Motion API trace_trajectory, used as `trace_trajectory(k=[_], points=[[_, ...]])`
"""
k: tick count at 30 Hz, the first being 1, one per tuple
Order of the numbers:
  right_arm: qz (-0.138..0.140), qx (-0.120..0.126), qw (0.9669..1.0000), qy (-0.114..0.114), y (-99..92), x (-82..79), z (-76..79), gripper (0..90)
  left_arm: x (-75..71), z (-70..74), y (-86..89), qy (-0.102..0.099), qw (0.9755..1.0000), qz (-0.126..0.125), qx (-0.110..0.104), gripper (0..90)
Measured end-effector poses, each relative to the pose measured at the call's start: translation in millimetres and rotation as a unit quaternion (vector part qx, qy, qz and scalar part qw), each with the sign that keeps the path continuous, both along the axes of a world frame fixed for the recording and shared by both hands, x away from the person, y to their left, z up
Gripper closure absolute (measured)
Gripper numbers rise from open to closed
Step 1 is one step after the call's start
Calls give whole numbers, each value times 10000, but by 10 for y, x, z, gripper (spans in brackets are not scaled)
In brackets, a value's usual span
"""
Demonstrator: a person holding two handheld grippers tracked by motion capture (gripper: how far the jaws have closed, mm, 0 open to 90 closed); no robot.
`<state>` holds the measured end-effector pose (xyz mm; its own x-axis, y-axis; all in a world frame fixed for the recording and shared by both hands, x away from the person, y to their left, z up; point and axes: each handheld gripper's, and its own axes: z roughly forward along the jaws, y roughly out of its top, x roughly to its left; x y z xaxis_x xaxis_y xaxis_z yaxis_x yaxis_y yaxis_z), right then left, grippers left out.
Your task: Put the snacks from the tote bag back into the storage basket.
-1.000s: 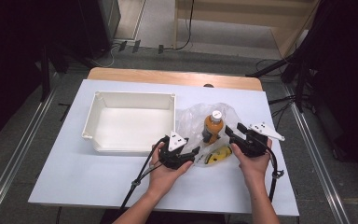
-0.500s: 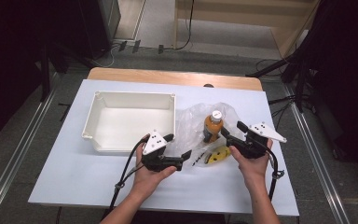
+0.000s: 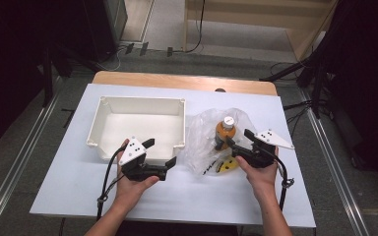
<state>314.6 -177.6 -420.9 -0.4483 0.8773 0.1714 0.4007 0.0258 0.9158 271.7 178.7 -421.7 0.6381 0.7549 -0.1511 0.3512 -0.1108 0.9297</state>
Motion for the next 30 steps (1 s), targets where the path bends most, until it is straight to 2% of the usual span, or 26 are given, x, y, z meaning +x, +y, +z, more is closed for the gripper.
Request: trace_trajectory(k=[7,12,19,22,25,26,30], points=[[69,-3,10000,44,101,8,-14,247,-24,8,206,-11,10000,67,73,10],[58,-15,10000,36,154,26,-19,260,-58,26,365,-74,9997,213,20,10],[-42,2,10000,36,218,102,-44,255,-91,54,531,-167,9992,347,74,10],[-90,-38,9999,34,252,125,-58,247,-122,60,581,-214,9983,528,153,11],[-143,-43,9999,31,285,143,-60,241,-143,77,641,-279,9977,585,204,10],[-157,-80,9998,3,297,158,-64,241,-147,83,662,-274,9979,570,151,11],[-243,-119,9996,69,347,197,-86,238,-163,99,751,-273,9975,630,155,10]])
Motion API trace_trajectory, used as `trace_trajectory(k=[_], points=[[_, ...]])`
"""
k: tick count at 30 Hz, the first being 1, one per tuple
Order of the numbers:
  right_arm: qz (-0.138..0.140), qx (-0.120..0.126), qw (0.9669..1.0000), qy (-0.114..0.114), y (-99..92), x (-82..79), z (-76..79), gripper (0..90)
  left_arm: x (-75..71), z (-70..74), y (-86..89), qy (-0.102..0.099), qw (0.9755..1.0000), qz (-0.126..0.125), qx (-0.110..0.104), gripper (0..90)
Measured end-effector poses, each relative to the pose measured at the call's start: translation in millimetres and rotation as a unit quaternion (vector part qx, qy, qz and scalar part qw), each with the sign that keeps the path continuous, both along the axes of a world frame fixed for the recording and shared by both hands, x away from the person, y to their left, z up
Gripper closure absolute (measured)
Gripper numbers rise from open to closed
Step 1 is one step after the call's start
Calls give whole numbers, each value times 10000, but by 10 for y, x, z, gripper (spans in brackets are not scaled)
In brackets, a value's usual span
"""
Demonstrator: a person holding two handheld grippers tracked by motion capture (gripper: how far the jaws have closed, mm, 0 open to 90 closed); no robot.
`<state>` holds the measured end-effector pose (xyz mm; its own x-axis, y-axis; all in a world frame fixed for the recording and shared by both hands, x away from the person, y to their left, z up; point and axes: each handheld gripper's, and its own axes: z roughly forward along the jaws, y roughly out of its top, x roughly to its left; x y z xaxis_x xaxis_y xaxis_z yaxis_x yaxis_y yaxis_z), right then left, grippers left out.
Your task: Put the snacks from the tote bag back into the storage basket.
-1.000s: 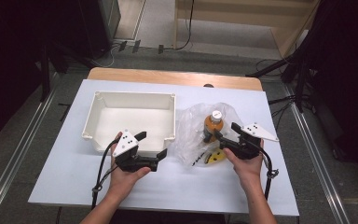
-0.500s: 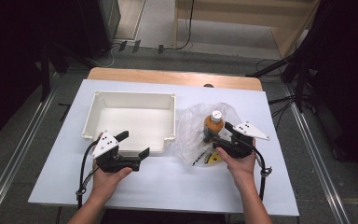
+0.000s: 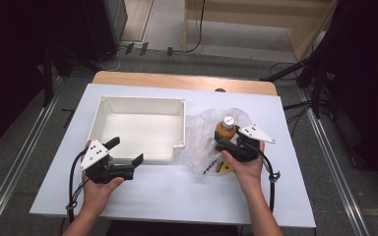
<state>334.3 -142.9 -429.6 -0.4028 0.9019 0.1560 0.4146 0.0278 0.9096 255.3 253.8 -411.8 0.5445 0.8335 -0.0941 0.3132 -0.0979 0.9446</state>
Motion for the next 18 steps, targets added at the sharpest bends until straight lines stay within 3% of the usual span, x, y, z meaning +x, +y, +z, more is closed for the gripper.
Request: trace_trajectory(k=[9,18], points=[[-88,-25,10000,-33,51,32,0,277,-14,-22,209,32,9996,227,-182,10],[-90,38,9997,219,57,53,27,311,31,-49,285,72,9991,265,-333,11]])
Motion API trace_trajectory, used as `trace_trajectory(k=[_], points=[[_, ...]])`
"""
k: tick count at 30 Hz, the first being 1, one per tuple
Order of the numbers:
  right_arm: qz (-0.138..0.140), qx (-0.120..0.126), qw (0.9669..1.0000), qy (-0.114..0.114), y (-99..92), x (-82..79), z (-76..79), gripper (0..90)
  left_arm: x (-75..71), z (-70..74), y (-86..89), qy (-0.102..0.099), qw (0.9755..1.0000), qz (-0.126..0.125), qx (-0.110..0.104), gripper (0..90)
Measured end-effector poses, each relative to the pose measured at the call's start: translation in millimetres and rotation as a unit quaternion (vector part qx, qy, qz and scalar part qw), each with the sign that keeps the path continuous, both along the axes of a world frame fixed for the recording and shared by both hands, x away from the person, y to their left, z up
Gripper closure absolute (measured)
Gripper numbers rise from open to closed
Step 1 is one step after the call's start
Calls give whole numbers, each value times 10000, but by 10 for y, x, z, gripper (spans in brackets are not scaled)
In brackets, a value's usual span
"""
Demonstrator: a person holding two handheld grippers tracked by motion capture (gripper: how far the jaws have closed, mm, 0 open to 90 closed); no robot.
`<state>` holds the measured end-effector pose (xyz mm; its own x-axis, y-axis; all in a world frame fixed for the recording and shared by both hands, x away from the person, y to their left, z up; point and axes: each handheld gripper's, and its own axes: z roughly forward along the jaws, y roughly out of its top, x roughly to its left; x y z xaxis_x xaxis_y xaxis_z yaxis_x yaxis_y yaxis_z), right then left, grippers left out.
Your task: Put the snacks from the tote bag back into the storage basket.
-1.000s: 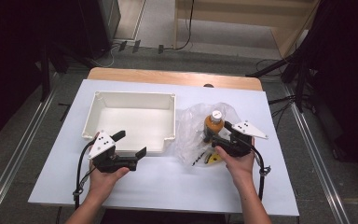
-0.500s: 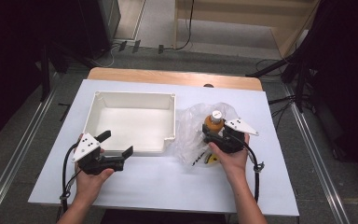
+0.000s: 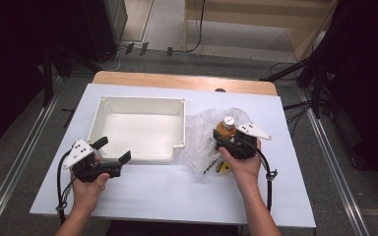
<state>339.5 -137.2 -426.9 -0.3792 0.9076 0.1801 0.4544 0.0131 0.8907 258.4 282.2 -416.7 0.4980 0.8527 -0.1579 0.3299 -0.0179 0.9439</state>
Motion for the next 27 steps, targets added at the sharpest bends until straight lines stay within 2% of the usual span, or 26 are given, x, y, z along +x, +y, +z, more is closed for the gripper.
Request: trace_trajectory(k=[3,10,20,27], points=[[-40,78,9999,104,-16,4,30,311,-4,4,6,-5,10000,-31,-25,11],[-38,-78,10000,23,-16,-44,147,310,-9,6,8,-11,10000,-62,-38,11],[-1,-101,9999,-8,-52,-76,266,309,5,8,64,-3,9999,0,-102,11],[31,-100,9999,-137,-65,-120,389,309,8,0,50,14,9999,-46,-105,11]])
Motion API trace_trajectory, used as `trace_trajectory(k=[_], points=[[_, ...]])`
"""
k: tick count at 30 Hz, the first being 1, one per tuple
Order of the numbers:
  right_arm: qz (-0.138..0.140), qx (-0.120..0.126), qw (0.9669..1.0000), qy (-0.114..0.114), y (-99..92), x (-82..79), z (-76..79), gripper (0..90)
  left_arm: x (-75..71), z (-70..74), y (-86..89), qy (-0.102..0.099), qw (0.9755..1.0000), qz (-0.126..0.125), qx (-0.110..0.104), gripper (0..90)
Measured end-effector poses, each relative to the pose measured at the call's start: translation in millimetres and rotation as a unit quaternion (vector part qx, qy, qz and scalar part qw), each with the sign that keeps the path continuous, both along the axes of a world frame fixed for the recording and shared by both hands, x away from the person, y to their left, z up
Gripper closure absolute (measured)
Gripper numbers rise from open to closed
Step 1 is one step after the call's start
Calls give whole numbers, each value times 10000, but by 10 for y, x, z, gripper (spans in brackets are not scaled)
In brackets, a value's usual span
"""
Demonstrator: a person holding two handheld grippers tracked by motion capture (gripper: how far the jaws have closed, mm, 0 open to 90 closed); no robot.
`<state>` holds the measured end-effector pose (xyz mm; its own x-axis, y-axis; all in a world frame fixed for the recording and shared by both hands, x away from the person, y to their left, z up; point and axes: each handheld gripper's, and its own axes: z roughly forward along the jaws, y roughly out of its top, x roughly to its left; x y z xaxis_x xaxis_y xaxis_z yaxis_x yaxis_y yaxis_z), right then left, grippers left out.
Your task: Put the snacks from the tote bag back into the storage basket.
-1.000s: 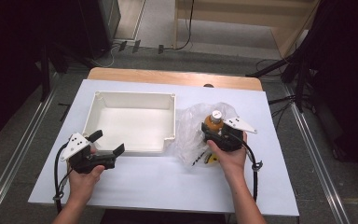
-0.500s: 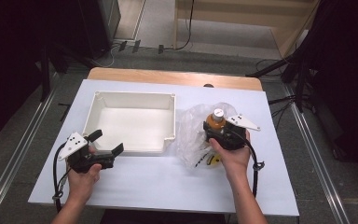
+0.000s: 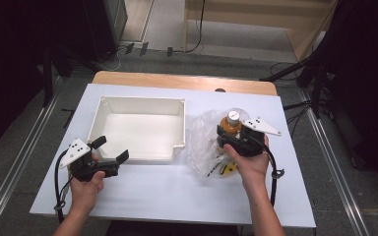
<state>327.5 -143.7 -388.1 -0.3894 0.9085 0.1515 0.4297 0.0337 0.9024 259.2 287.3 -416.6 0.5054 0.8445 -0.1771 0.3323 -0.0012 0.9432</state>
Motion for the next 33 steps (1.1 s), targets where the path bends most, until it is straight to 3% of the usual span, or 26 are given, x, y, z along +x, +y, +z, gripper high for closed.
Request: trace_trajectory(k=[17,33], points=[[7,131,9994,-329,-32,-102,227,310,2,-5,24,14,10000,33,4,11],[-87,97,9995,-288,-5,-64,300,310,-27,6,30,-20,10000,69,-31,12]])
